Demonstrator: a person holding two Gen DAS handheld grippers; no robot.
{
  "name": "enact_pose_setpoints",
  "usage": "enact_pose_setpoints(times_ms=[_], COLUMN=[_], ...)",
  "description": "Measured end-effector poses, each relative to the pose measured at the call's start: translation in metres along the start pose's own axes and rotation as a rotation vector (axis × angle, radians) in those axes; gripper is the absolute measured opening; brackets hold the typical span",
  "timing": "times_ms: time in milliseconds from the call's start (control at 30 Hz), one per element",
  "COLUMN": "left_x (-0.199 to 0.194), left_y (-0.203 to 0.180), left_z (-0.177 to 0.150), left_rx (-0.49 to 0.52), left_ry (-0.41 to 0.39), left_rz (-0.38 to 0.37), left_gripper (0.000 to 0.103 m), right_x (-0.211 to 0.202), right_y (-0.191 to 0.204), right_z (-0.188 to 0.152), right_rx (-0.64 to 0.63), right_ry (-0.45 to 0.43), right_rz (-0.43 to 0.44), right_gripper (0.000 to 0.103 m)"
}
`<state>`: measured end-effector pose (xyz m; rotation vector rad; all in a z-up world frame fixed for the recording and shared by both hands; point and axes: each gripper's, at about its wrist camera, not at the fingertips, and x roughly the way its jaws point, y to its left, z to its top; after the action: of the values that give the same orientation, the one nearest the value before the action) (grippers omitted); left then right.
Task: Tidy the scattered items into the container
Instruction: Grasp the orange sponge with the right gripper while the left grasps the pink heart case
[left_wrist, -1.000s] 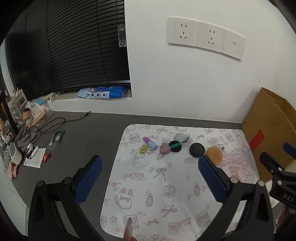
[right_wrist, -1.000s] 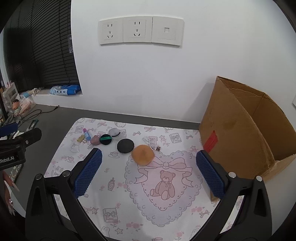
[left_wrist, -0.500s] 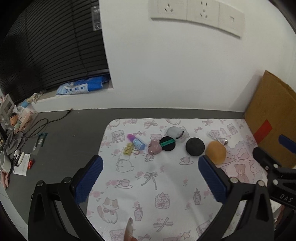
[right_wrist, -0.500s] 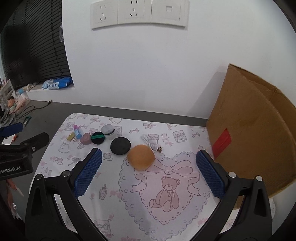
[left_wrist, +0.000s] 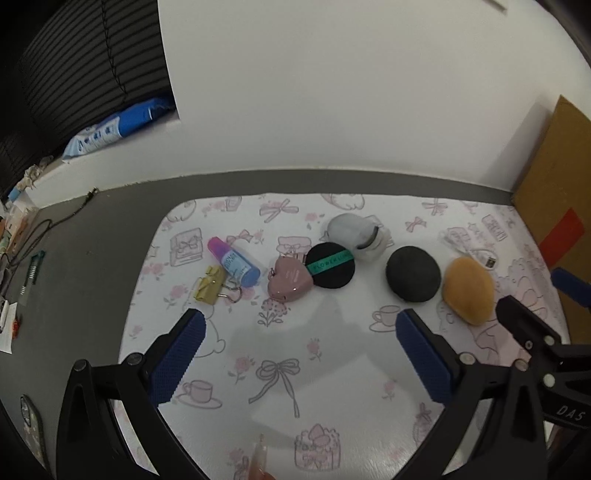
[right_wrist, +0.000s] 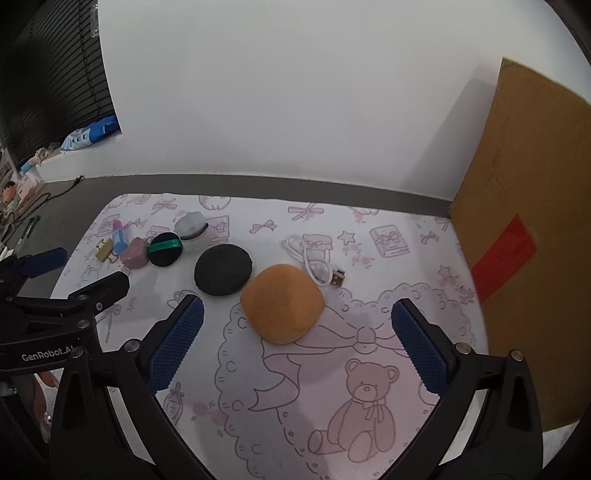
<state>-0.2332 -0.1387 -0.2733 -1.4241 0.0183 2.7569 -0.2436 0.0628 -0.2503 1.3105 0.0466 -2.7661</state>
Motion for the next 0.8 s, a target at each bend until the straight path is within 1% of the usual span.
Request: enact_pose_setpoints(times_ms=[400, 800], left_x=[0.036, 0.058], left_y=[0.005, 0.004], left_z=[-0.002, 0.003], left_rx=[-0.001, 0.008], left_ry=[0.015, 0.042], left_rz=[-0.009, -0.023], left_gripper=[0.103, 0.103], right_x=[0.039, 0.058], right_y=[0.003, 0.002], right_z=[-0.014, -0.017], right_rx=[0.016, 0.022], right_ry=[0.034, 0.065], right_rz=[0.004, 0.014], right_gripper=[0.103, 0.101])
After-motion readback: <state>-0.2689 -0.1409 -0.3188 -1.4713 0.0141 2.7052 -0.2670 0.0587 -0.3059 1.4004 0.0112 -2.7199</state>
